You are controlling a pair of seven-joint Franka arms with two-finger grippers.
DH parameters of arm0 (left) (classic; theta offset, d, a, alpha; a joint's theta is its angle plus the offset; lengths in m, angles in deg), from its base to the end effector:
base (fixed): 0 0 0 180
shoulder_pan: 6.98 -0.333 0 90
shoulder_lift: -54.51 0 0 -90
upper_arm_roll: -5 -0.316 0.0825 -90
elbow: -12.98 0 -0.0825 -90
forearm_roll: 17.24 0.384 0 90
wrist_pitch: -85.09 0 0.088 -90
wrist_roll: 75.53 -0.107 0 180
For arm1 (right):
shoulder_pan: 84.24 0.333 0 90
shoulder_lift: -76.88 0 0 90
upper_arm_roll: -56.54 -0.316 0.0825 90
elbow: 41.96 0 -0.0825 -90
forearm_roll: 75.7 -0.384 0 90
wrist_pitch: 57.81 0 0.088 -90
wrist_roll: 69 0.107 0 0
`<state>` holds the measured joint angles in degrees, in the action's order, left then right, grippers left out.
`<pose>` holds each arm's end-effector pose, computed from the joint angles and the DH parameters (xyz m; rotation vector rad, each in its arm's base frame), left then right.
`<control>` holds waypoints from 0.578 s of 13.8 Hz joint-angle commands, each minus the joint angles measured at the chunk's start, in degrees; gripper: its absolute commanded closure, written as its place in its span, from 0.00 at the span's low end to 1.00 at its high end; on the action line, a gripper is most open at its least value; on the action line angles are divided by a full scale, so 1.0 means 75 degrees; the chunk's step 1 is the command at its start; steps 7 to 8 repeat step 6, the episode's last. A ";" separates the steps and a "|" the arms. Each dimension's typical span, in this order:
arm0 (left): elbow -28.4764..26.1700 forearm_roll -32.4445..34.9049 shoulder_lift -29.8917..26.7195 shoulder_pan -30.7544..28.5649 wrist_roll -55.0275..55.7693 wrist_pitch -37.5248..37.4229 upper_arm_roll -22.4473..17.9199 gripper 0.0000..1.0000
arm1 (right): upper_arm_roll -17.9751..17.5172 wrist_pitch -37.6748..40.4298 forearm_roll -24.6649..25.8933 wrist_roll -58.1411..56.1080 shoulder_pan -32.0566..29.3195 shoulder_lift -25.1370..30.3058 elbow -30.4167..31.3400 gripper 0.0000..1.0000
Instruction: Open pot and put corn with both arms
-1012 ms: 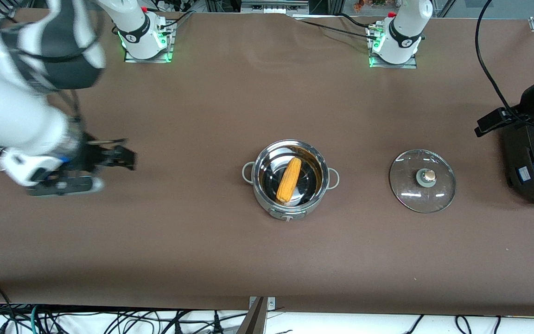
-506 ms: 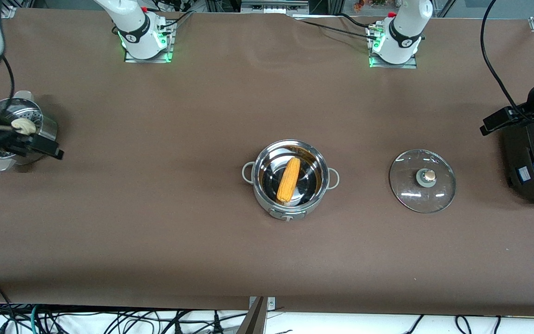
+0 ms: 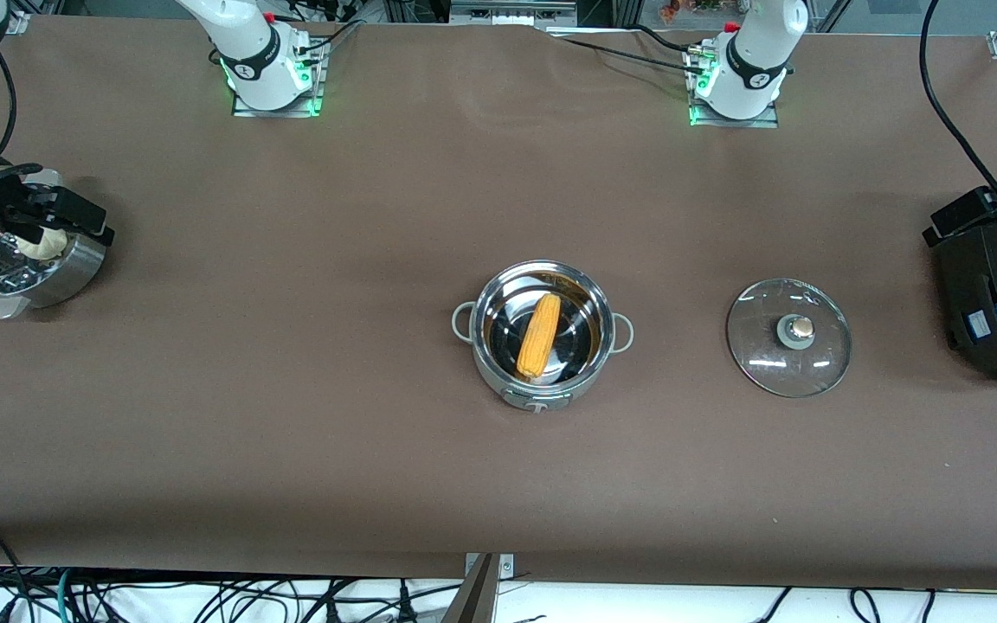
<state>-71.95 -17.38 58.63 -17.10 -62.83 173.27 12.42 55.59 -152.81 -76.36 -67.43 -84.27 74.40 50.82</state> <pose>0.5730 0.0296 0.6231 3.1028 0.4198 -0.0243 0.5735 0.0102 0.5847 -3.1294 0.0194 0.0075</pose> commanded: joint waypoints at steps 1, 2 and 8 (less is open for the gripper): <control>0.0238 0.0100 0.0107 -0.0033 0.0029 -0.0179 0.0054 0.00 | -0.0365 -0.0026 0.0392 -0.0057 -0.0066 0.0390 0.0475 0.00; 0.0238 0.0100 0.0096 -0.0033 0.0029 -0.0179 0.0065 0.00 | -0.0365 -0.0002 0.0404 -0.0069 -0.0066 0.0203 0.0335 0.00; 0.0227 0.0089 0.0095 -0.0033 0.0040 -0.0225 0.0100 0.00 | -0.0365 0.0103 0.0392 -0.0069 -0.0054 -0.0033 0.0052 0.00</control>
